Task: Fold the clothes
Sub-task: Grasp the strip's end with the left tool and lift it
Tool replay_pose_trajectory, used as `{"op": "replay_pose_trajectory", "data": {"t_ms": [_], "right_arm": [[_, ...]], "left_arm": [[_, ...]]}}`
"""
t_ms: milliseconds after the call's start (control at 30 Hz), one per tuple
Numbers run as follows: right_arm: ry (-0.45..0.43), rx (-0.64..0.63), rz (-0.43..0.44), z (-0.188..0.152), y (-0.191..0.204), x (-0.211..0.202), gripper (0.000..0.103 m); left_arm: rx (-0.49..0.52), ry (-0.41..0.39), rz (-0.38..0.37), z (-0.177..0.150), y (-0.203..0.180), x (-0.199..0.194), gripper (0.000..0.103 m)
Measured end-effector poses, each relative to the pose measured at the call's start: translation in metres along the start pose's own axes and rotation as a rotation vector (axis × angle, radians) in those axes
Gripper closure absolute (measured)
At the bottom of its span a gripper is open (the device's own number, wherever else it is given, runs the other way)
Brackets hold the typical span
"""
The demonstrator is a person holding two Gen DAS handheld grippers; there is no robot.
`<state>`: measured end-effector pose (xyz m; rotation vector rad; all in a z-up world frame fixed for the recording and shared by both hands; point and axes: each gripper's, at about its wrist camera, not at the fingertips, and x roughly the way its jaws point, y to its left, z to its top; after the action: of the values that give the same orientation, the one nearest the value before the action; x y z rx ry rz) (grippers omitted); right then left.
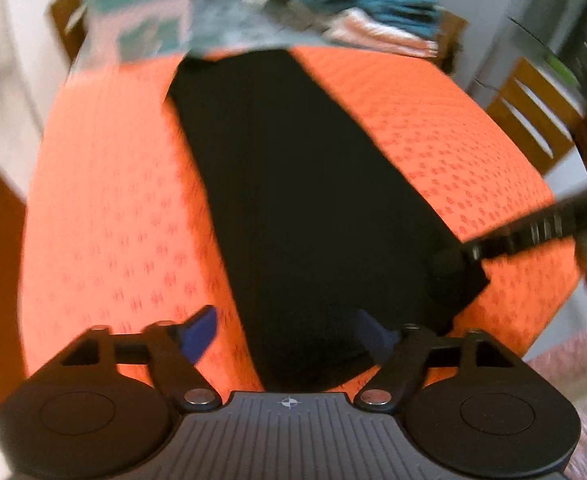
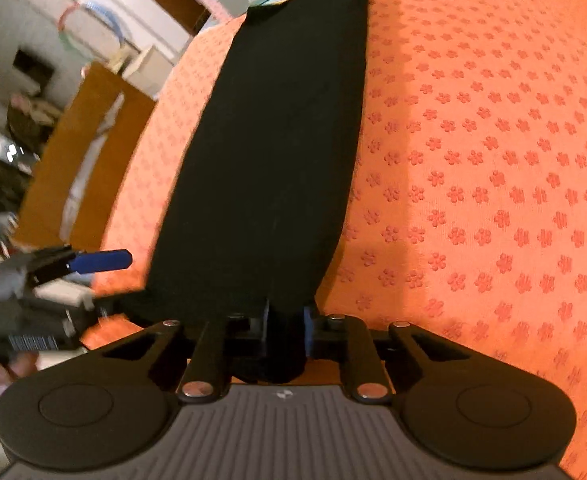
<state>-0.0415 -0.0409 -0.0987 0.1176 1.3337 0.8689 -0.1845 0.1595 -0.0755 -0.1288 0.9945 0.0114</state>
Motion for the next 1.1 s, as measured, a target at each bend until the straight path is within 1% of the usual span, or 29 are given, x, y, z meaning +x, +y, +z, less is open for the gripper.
{"op": "replay_pose_trajectory", "data": {"t_ms": [100, 167, 233, 400, 533, 633, 700, 733, 767, 800, 867, 900, 967, 1000, 1100], "right_arm": [[0.002, 0.064, 0.053, 0.011, 0.001, -0.012, 0.085], [0.006, 0.096, 0.074, 0.019, 0.004, -0.017, 0.086], [0.011, 0.125, 0.095, 0.028, 0.008, -0.023, 0.086], [0.018, 0.152, 0.13, 0.046, 0.018, -0.03, 0.086], [0.019, 0.184, 0.161, 0.058, 0.018, -0.036, 0.086], [0.024, 0.222, 0.197, 0.063, 0.014, -0.04, 0.086], [0.028, 0.253, 0.224, 0.066, 0.008, -0.04, 0.086], [0.034, 0.263, 0.231, 0.066, 0.005, -0.04, 0.086], [0.041, 0.265, 0.232, 0.066, 0.003, -0.039, 0.086], [0.048, 0.264, 0.232, 0.066, 0.002, -0.039, 0.086], [0.063, 0.238, 0.221, 0.065, 0.002, -0.039, 0.086], [0.07, 0.222, 0.214, 0.064, 0.002, -0.038, 0.085], [0.073, 0.169, 0.185, 0.063, 0.004, -0.039, 0.083], [0.072, 0.14, 0.17, 0.062, 0.005, -0.039, 0.079], [0.069, 0.036, 0.123, 0.058, 0.01, -0.045, 0.074]], "left_arm": [[0.153, -0.037, 0.026, 0.0, -0.027, -0.008, 0.01], [0.207, -0.044, 0.026, -0.001, -0.043, -0.009, 0.009], [0.203, -0.049, 0.02, 0.0, -0.052, -0.006, 0.007], [0.146, -0.039, 0.023, -0.003, -0.057, 0.008, 0.007], [0.11, -0.04, 0.112, -0.011, -0.062, 0.022, 0.01], [0.123, -0.067, 0.249, -0.017, -0.065, 0.026, 0.022], [0.132, -0.075, 0.341, -0.02, -0.065, 0.03, 0.04], [0.136, -0.079, 0.385, -0.022, -0.065, 0.031, 0.046], [0.138, -0.085, 0.402, -0.024, -0.064, 0.03, 0.056], [0.137, -0.097, 0.404, -0.024, -0.064, 0.028, 0.064], [0.139, -0.12, 0.411, -0.025, -0.064, 0.023, 0.071], [0.146, -0.13, 0.414, -0.024, -0.065, 0.022, 0.076], [0.161, -0.148, 0.406, -0.021, -0.065, 0.02, 0.079], [0.167, -0.146, 0.399, -0.02, -0.065, 0.02, 0.08], [0.182, -0.132, 0.373, -0.014, -0.061, 0.021, 0.081]]}}
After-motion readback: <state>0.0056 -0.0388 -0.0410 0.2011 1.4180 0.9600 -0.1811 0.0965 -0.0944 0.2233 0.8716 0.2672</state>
